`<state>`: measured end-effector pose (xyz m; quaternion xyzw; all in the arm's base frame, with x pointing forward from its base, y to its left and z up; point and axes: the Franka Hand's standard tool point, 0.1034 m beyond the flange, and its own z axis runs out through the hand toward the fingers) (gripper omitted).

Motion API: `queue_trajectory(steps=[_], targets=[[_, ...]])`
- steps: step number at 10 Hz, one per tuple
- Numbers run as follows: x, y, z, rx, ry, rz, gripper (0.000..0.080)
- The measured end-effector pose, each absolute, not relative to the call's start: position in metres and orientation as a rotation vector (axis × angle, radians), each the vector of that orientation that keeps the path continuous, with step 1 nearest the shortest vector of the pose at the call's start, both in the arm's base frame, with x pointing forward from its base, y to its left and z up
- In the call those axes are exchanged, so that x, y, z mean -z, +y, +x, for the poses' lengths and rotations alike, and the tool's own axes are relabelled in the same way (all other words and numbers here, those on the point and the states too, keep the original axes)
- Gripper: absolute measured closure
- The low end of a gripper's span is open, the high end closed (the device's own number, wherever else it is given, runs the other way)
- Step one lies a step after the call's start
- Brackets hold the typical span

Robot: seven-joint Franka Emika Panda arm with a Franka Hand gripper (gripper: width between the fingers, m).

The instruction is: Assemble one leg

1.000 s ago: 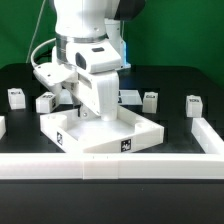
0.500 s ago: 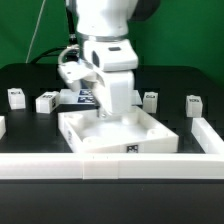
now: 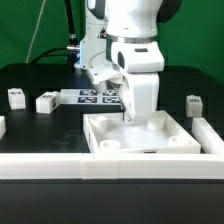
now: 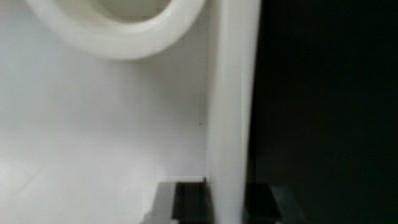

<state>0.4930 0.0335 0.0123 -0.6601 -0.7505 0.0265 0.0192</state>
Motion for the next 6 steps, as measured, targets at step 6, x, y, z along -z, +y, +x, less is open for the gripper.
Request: queue_trajectory(steps=[6], targets=[[-0.012, 0.055, 0.501, -0.118, -2.214, -2.155, 0.0732]])
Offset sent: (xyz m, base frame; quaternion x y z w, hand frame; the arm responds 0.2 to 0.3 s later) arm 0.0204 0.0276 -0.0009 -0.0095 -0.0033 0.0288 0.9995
